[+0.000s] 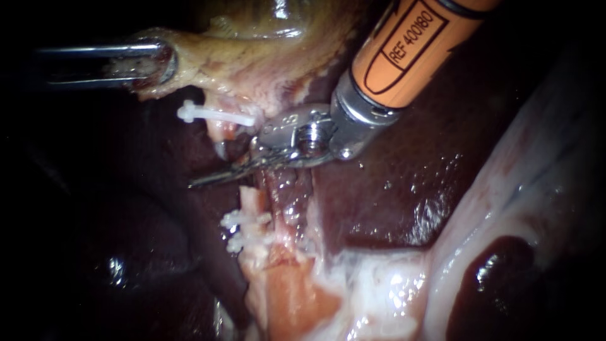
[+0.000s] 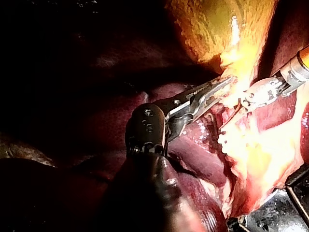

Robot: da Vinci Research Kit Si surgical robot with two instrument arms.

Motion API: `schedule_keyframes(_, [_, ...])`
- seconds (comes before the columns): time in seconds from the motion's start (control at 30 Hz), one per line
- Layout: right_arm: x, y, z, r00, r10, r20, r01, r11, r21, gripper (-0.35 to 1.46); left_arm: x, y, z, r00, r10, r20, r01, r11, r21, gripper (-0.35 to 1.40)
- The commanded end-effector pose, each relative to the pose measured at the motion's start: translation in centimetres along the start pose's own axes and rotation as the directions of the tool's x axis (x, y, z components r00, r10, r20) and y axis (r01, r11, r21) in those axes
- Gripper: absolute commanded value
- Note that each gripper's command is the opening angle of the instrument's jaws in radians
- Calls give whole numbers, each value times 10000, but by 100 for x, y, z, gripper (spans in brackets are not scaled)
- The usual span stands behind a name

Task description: Go back from the cut left tube

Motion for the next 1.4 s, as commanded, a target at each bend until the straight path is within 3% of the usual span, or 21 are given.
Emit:
schedule_keyframes(0.03, [2,-1,0,10000,61,-62,-60,10000,24,-35,0,0,0,10000,3,2,-3,10000,-1,-35])
schedule_keyframes(0.07, [2,-1,1,9998,51,-171,-50,10000,76,17,0,0,0,10000,3,3,-3,10000,-1,-35])
schedule_keyframes(0.13, [3,-2,2,9987,151,-483,-162,9996,-224,103,0,0,0,10000,3,3,-3,10000,-2,-35])
schedule_keyframes(0.17, [4,-2,3,9975,328,-624,-359,9981,-503,125,0,0,0,10000,3,3,-3,10000,-2,-35])
schedule_keyframes(0.2, [5,-3,3,9965,443,-715,-493,9964,-695,135,0,0,0,10000,3,4,-3,10000,-3,-35])
schedule_keyframes(0.53, [7,-13,1,9947,696,-755,-751,9945,-725,143,0,-1,0,10000,5,5,-5,10000,-6,-35])
schedule_keyframes(0.67, [-1,-37,-16,9944,632,-843,-719,9919,-1045,143,0,-1,-1,10000,7,-6,-7,10000,17,-35])
schedule_keyframes(0.9, [-21,-84,-73,9928,373,-1142,-657,9643,-2564,143,-1,-3,-2,10000,11,-16,-11,10000,37,-35])
schedule_keyframes(1.23, [-47,-112,-162,9940,69,-1089,-472,9267,-3728,143,0,-4,-1,10000,11,-14,-11,10000,34,-35])
schedule_keyframes(1.4, [-60,-117,-176,9947,62,-1028,-434,9306,-3635,143,-1,-5,2,10000,14,-22,-14,10000,42,-35])
